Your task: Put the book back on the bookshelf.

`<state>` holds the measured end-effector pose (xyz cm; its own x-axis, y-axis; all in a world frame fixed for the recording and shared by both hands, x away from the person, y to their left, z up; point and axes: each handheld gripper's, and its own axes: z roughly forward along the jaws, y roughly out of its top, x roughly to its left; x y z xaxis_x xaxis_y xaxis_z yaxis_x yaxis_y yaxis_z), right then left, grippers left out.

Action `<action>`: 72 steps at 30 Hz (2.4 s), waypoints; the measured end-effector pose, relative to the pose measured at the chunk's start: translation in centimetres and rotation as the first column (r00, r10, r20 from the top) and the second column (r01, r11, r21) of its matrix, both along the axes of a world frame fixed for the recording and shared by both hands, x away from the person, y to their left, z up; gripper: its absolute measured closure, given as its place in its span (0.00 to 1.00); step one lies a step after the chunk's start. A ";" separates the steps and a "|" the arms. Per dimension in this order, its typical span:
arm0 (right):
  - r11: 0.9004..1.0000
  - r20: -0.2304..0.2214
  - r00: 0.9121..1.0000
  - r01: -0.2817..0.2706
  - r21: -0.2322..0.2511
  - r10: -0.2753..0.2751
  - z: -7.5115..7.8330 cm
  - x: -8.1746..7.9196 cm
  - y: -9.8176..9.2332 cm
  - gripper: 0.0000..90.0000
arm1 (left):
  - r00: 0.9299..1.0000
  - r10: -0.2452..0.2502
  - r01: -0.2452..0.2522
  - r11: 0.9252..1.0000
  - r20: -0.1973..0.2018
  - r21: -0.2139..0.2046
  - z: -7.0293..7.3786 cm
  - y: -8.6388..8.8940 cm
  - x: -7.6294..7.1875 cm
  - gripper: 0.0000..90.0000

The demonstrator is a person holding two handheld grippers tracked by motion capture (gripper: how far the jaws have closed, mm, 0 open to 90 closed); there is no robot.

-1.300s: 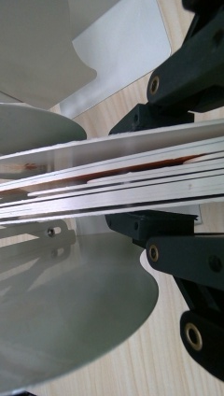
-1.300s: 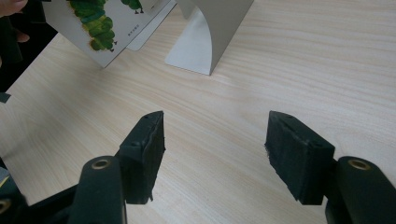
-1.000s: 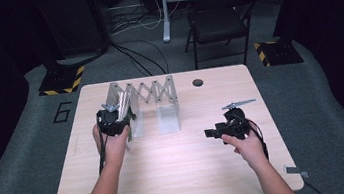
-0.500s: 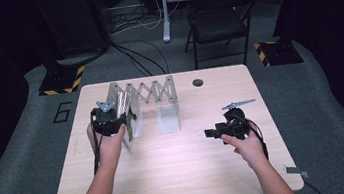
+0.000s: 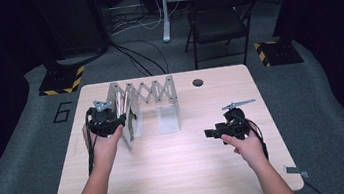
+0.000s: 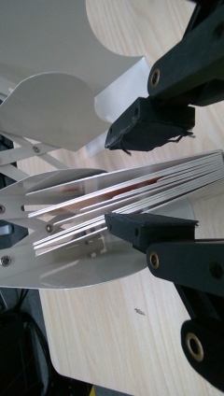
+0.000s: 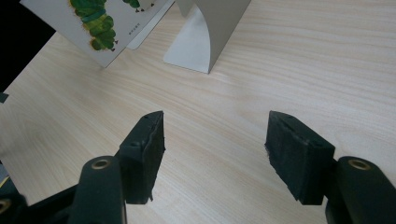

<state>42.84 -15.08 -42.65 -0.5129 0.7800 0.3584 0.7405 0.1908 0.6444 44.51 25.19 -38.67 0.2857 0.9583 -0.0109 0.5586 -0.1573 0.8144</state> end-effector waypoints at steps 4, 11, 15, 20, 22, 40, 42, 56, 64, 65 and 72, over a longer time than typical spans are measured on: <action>1.000 -0.002 1.000 -0.003 -0.002 0.003 -0.1 0.0 0.1 0.41 | 1.000 -0.017 0.017 1.000 0.000 -0.013 0.2 0.1 -0.3 0.62; 1.000 0.002 1.000 -0.002 -0.002 0.002 -0.1 0.1 -0.1 0.41 | 0.997 -0.075 0.075 0.996 -0.004 -0.049 0.6 0.3 -1.7 0.56; 1.000 0.002 1.000 0.000 -0.001 0.000 -0.1 0.1 -0.1 0.41 | 0.994 -0.110 0.109 0.992 -0.006 -0.060 0.8 0.4 -2.6 0.50; 1.000 0.000 1.000 -0.004 -0.003 0.004 -0.1 0.2 0.0 0.40 | 0.986 -0.163 0.163 0.986 -0.021 -0.030 0.6 0.3 -3.8 0.49; 1.000 0.016 1.000 -0.009 -0.002 0.009 -0.2 0.3 0.0 0.40 | 0.985 -0.171 0.170 0.985 -0.019 -0.034 0.5 0.4 -4.4 0.48; 1.000 0.000 1.000 -0.009 -0.004 0.009 -0.1 0.4 0.4 0.40 | 0.982 -0.187 0.186 0.982 -0.020 -0.032 -3.6 3.6 -7.3 0.49; 1.000 0.001 1.000 -0.008 -0.007 0.008 -0.1 0.4 0.4 0.40 | 0.983 -0.183 0.182 0.983 -0.032 -0.030 -4.2 3.9 -7.4 0.49; 1.000 0.012 1.000 -0.016 -0.008 0.016 -0.3 0.5 0.5 0.40 | 0.987 -0.149 0.146 0.988 -0.055 -0.054 -6.1 5.7 -7.4 0.49; 1.000 0.011 1.000 -0.017 -0.014 0.017 -0.4 0.6 0.6 0.40 | 0.984 -0.155 0.150 0.987 -0.086 -0.059 -7.4 5.8 -7.1 0.49; 1.000 0.012 1.000 -0.017 -0.014 0.018 -0.5 0.6 0.6 0.40 | 0.984 -0.155 0.151 0.987 -0.091 -0.049 -7.6 5.8 -7.0 0.49; 1.000 -0.003 1.000 -0.012 -0.019 0.012 -0.5 0.6 0.7 0.40 | 0.979 -0.156 0.153 0.988 -0.128 -0.034 -9.3 5.6 -6.4 0.49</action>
